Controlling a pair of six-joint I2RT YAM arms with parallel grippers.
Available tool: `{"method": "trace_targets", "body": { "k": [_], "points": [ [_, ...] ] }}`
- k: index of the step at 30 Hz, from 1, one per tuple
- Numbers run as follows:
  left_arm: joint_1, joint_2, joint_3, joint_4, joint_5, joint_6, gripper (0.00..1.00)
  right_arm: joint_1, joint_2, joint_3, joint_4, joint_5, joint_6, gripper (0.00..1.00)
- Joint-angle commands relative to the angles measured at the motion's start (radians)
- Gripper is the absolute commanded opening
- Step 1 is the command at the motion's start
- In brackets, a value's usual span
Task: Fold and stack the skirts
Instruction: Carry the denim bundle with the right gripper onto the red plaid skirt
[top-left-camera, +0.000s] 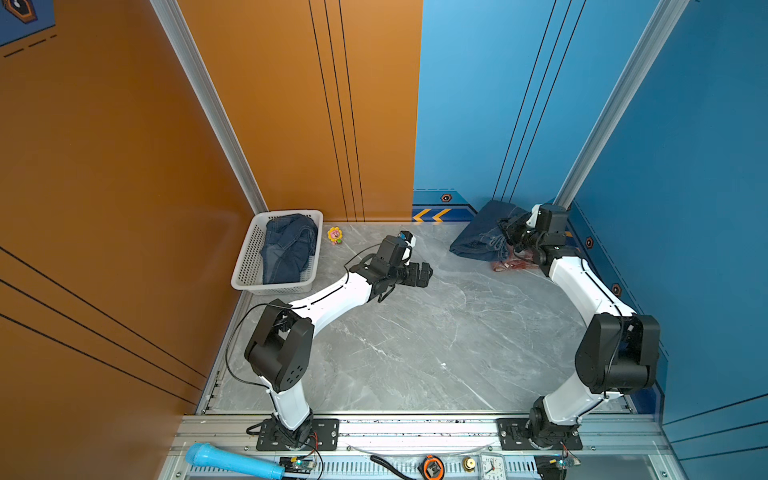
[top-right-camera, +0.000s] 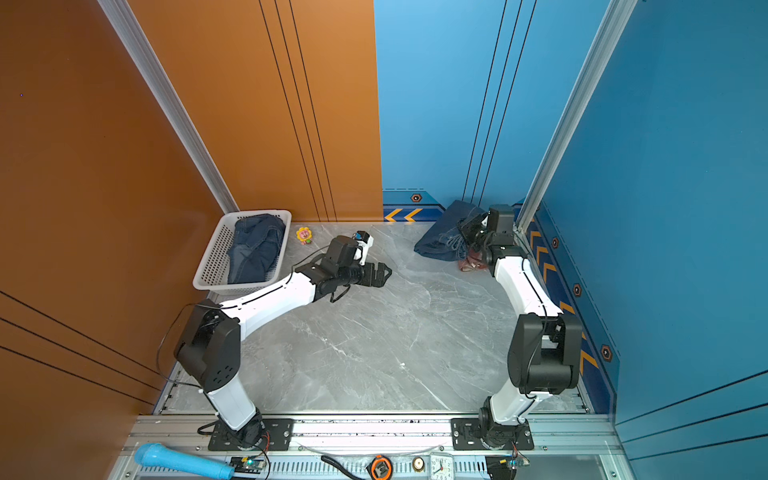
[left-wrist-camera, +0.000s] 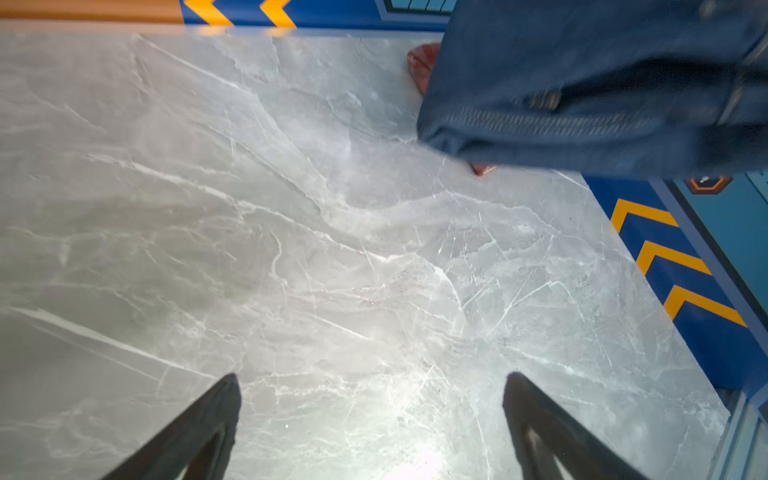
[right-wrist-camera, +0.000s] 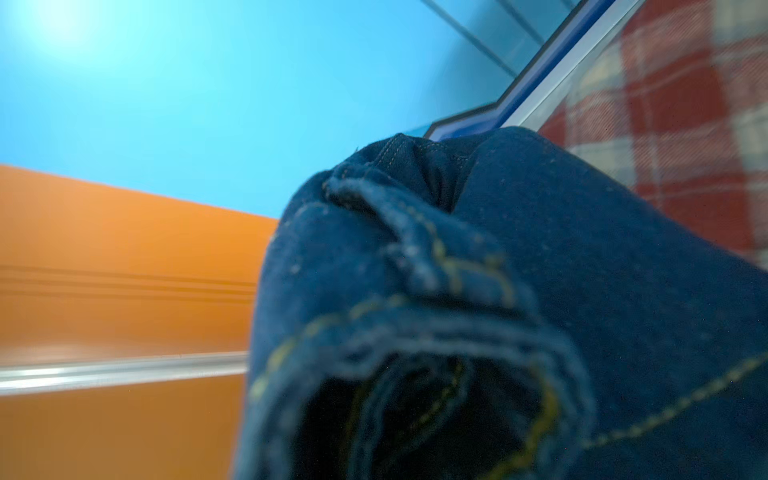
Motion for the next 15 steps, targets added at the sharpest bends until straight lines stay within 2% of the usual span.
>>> {"method": "trace_targets", "body": {
  "k": [1,7,15],
  "points": [
    [-0.029,0.025,-0.004,0.014,0.005,-0.011,1.0,-0.043,-0.011,0.102,0.012,0.106,0.058,0.0],
    [-0.05,0.05,0.022,0.01,0.031,-0.02,1.0,-0.109,0.074,0.225,-0.021,0.278,0.113,0.0],
    [-0.055,0.083,0.059,-0.014,0.051,-0.031,1.0,-0.17,0.303,0.433,-0.036,0.308,0.215,0.0]
  ]
}}
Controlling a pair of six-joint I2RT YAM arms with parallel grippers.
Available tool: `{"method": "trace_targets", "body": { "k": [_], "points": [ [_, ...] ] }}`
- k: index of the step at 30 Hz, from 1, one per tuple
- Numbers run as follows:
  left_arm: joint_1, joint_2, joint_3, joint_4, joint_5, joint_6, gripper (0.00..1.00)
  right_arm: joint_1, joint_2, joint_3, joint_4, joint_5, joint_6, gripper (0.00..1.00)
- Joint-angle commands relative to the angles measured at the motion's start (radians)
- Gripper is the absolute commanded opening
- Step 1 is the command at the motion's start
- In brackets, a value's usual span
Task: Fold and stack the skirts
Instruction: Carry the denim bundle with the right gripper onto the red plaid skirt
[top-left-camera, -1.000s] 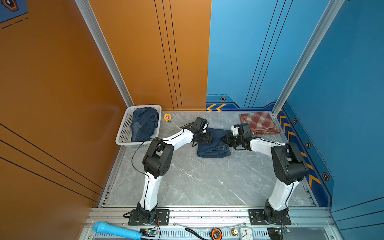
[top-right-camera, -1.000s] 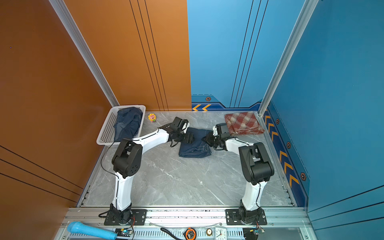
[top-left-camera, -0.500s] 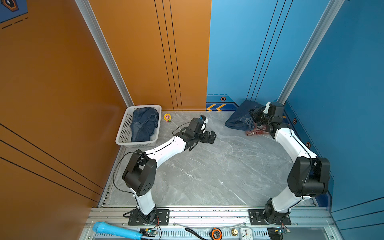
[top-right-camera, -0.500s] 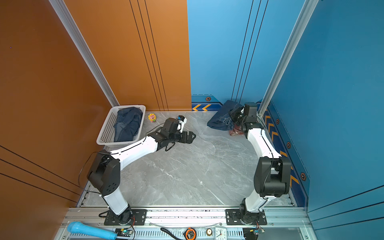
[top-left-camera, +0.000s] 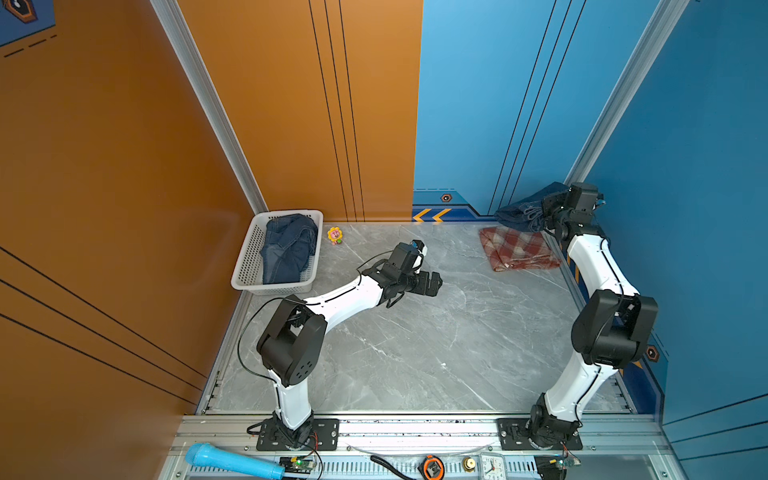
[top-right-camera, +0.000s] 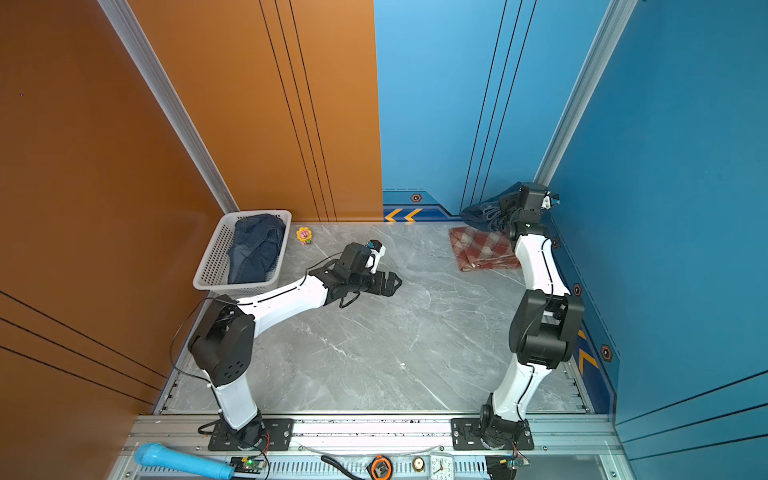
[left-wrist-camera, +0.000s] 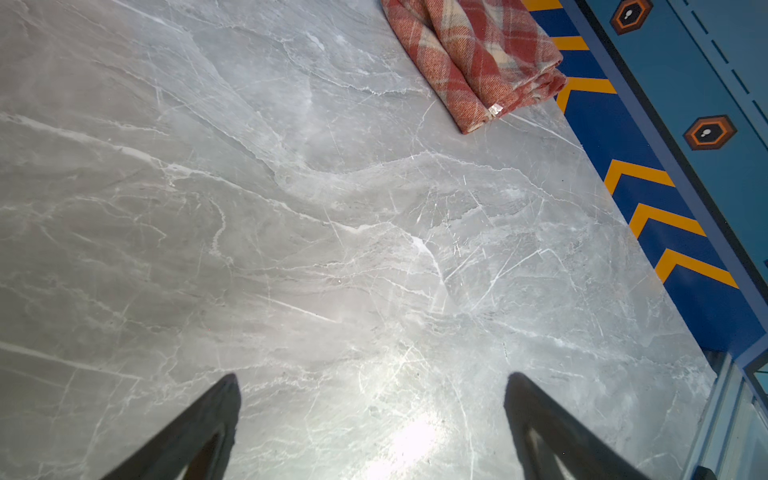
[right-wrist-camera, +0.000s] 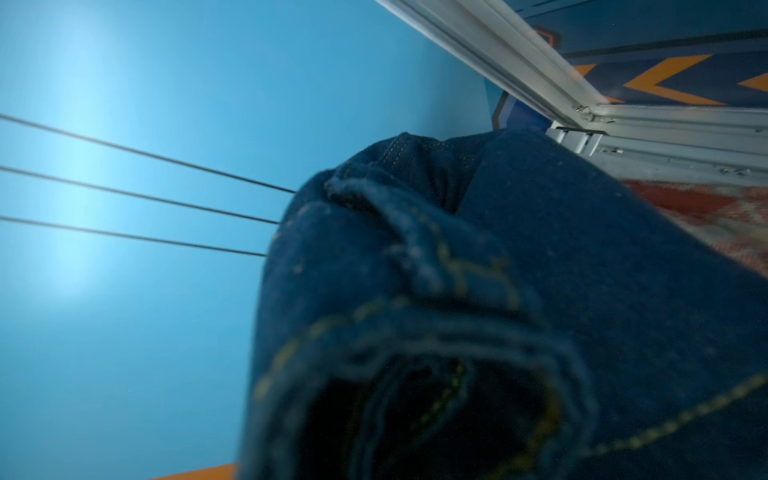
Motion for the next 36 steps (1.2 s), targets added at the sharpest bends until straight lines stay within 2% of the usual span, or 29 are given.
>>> {"method": "trace_targets", "body": {
  "k": [1,6,11,16,20,22,26,28,30,32,36],
  "points": [
    [-0.009,0.022,0.037,-0.018,0.026,-0.016,1.0,-0.018,0.071,0.111,0.014,0.037,0.072,0.0],
    [-0.011,0.042,0.058,-0.047,0.036,-0.014,1.0,-0.028,0.171,0.204,0.013,0.027,0.112,0.0],
    [-0.009,0.056,0.074,-0.056,0.036,-0.015,1.0,-0.035,0.25,0.207,0.022,0.012,0.156,0.0],
    [-0.007,0.067,0.094,-0.094,0.039,-0.015,1.0,-0.033,0.243,0.094,0.084,-0.021,0.214,0.0],
    [-0.008,0.083,0.108,-0.094,0.051,-0.017,1.0,-0.031,0.196,-0.125,0.16,-0.047,0.26,0.03],
    [-0.008,0.09,0.112,-0.095,0.059,-0.022,1.0,-0.03,0.185,-0.209,0.181,-0.058,0.253,0.14],
    [-0.006,0.102,0.119,-0.094,0.066,-0.021,1.0,-0.039,0.121,-0.289,0.12,-0.067,0.171,0.57],
    [-0.005,0.103,0.118,-0.094,0.068,-0.021,1.0,-0.041,0.105,-0.284,0.056,-0.068,0.104,0.72],
    [-0.003,0.104,0.118,-0.096,0.071,-0.018,1.0,-0.042,0.081,-0.274,-0.005,-0.062,0.033,0.79],
    [0.001,0.101,0.115,-0.095,0.07,-0.017,1.0,-0.042,0.046,-0.274,-0.053,-0.049,-0.033,0.92],
    [0.007,0.098,0.109,-0.094,0.07,-0.016,1.0,-0.04,-0.005,-0.253,-0.179,-0.034,-0.176,0.99]
  ]
}}
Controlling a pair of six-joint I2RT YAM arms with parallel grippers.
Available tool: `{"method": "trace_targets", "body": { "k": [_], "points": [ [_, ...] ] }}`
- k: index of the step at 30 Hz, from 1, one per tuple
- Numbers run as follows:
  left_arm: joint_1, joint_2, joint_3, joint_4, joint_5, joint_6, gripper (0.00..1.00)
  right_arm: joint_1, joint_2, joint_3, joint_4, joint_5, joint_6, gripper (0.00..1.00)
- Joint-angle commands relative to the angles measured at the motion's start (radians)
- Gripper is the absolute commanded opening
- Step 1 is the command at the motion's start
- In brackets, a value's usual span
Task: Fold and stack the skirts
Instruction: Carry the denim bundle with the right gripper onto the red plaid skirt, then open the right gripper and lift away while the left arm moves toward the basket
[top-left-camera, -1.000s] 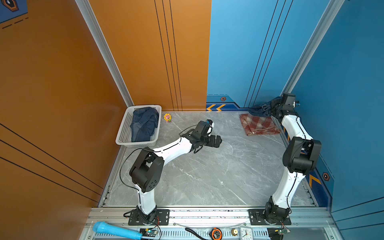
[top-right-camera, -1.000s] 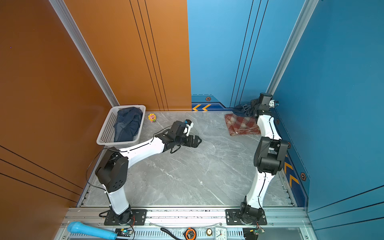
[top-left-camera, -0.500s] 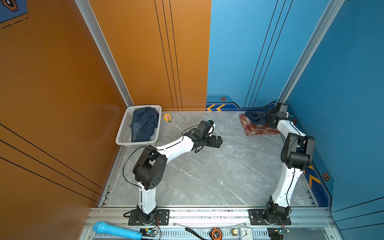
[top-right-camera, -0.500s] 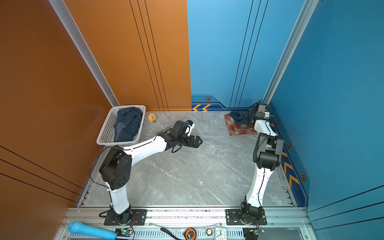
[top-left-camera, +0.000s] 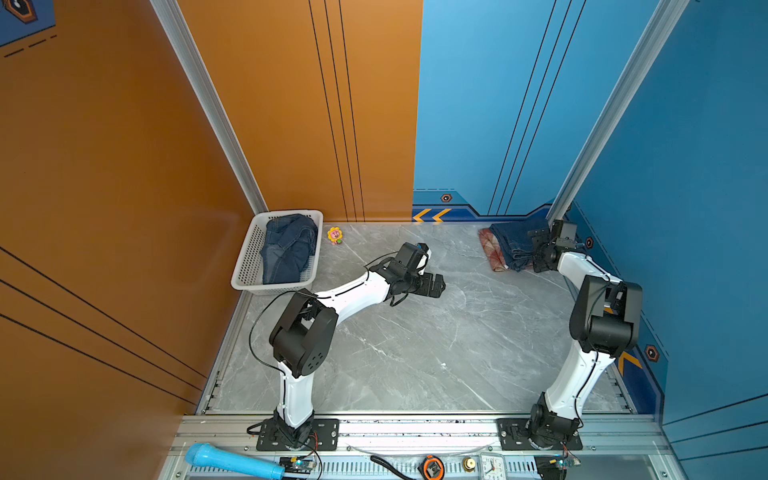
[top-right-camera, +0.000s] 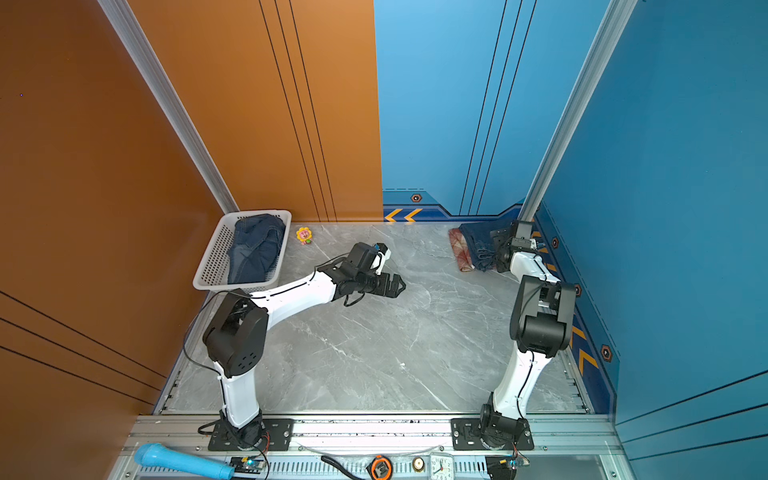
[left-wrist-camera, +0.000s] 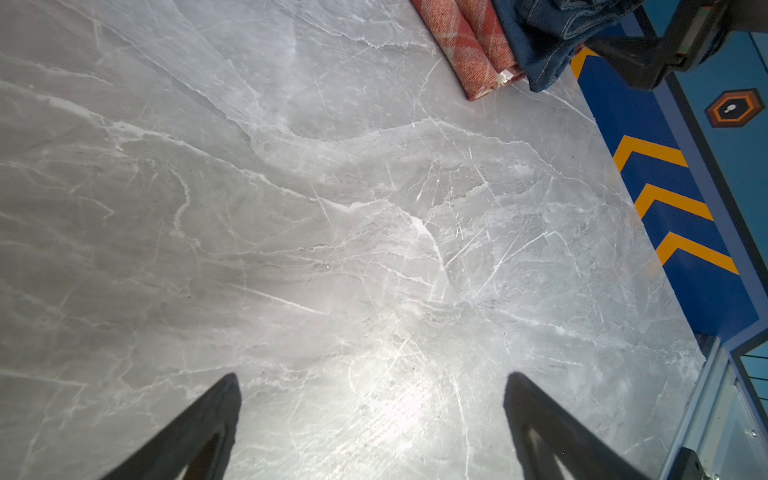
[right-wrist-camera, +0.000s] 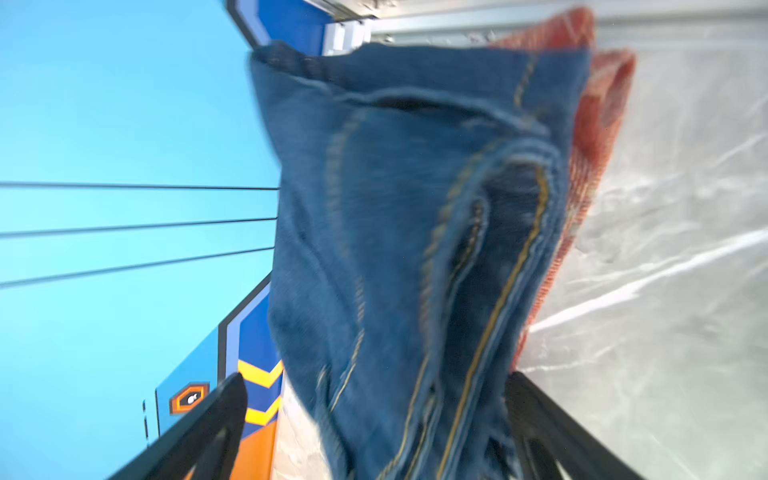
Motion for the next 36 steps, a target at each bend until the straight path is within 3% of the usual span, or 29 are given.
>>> {"method": "trace_targets", "body": {
  "k": [1,5,13,21,28,33,36],
  "points": [
    [0.01,0.008,0.027,-0.02,0.022,0.0,1.0,0.0,-0.069,0.016,-0.156,0.012,-0.189,0.99],
    [0.019,-0.01,0.02,-0.029,-0.002,0.016,0.99,0.006,-0.156,-0.068,-0.19,0.008,-0.329,0.98],
    [0.031,-0.065,0.047,-0.108,-0.129,0.07,0.98,0.091,-0.364,-0.201,-0.163,0.175,-0.689,0.93],
    [0.079,-0.124,0.116,-0.264,-0.387,0.096,0.98,0.186,-0.373,-0.151,-0.101,0.133,-0.763,0.93],
    [0.279,-0.181,0.168,-0.412,-0.494,0.059,0.98,0.367,-0.375,-0.154,-0.031,0.133,-0.782,0.93],
    [0.477,-0.131,0.23,-0.48,-0.437,-0.036,1.0,0.487,-0.358,-0.18,-0.031,0.184,-0.851,0.94],
    [0.564,-0.08,0.261,-0.479,-0.427,-0.058,1.0,0.506,-0.344,-0.193,-0.029,0.153,-0.857,0.94]
  ]
}}
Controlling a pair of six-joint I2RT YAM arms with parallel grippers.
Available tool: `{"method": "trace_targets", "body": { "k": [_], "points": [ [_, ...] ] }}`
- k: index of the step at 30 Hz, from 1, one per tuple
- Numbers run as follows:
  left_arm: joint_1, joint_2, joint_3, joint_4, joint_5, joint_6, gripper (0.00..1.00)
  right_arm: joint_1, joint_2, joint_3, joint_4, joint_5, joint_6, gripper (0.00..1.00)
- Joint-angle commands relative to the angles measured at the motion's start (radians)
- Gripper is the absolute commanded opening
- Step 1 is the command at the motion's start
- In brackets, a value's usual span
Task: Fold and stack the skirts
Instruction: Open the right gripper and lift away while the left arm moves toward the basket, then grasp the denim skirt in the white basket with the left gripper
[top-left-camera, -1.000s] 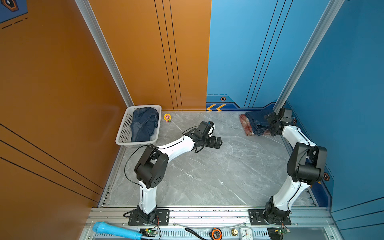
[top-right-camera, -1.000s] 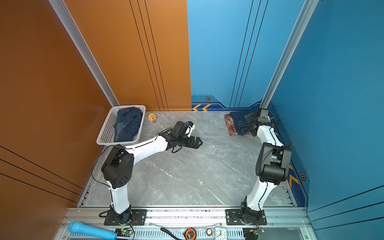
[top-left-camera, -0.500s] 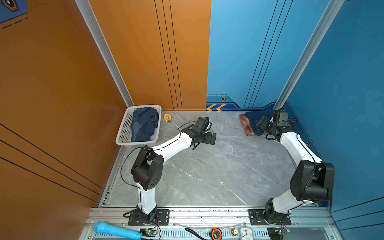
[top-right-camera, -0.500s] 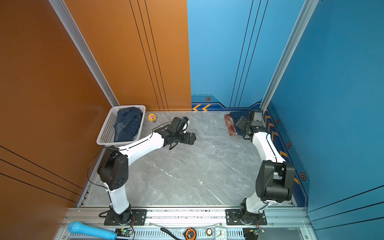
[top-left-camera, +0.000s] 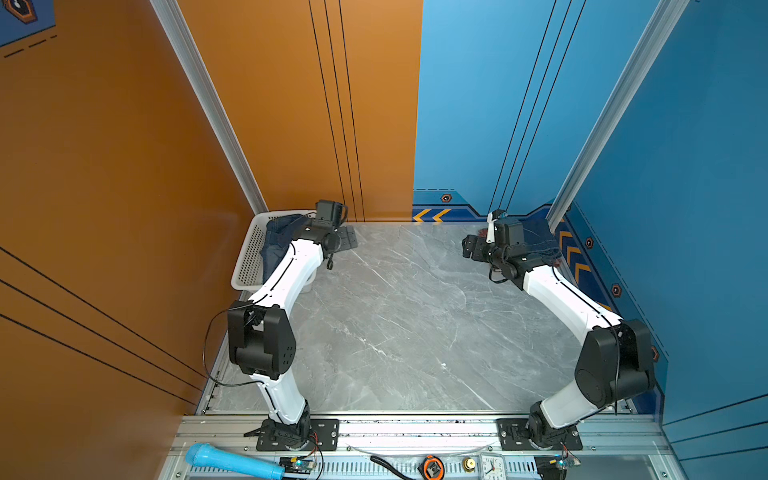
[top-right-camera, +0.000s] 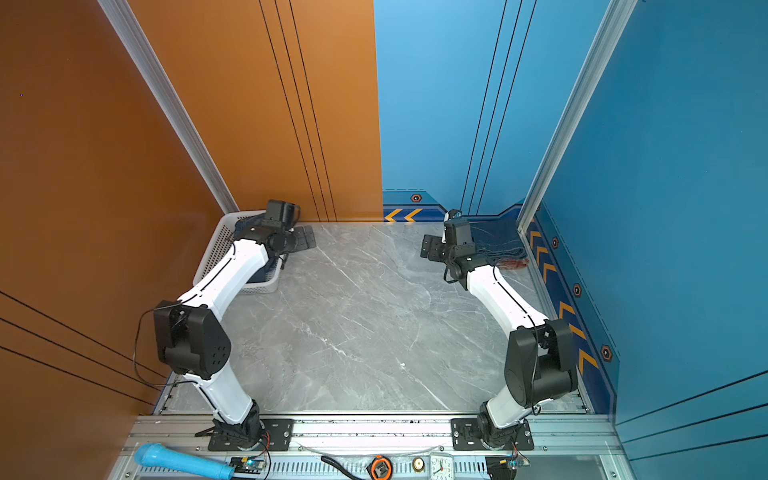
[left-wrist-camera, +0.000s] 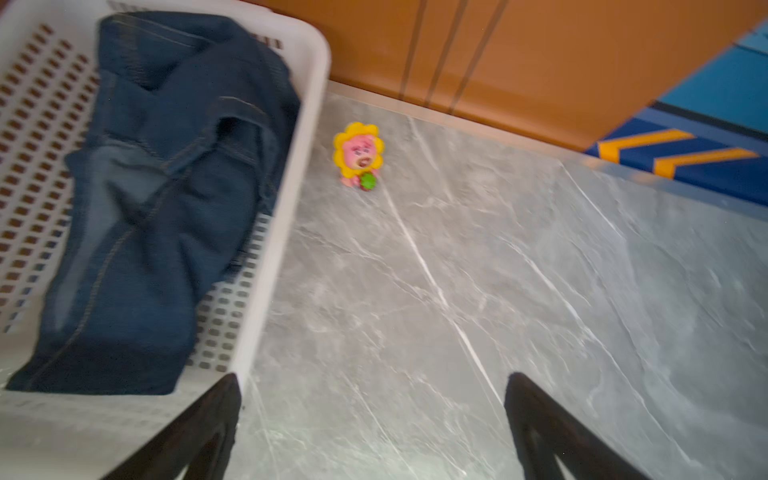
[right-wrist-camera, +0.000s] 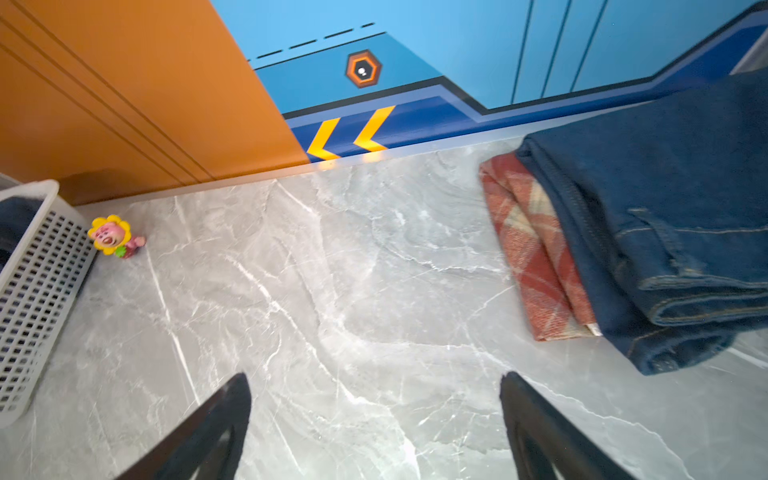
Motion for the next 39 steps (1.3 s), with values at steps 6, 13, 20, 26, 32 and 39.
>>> {"method": "trace_targets", "body": {
  "k": [6,13,20,26,32,39],
  "points": [
    [0.155,0.204,0.171,-0.07,0.01,-0.032,1.0,0.039,0.026,-0.051,0.03,-0.032,-0.034,0.93],
    [0.25,0.373,0.368,-0.08,0.046,-0.137,1.0,0.095,0.059,-0.047,0.026,-0.038,-0.027,0.94],
    [0.271,0.503,0.526,-0.081,0.041,-0.192,0.99,0.144,0.084,-0.022,0.047,-0.024,-0.078,0.94],
    [0.287,0.605,0.641,-0.081,0.088,-0.268,0.99,0.181,0.055,0.016,0.048,-0.005,-0.23,0.95],
    [0.289,0.706,0.748,-0.081,0.14,-0.344,0.98,0.249,0.046,0.013,0.1,-0.103,-0.332,0.97],
    [0.294,0.774,0.781,-0.081,0.192,-0.418,0.79,0.366,0.085,0.039,0.107,-0.208,-0.354,0.98]
  ]
}}
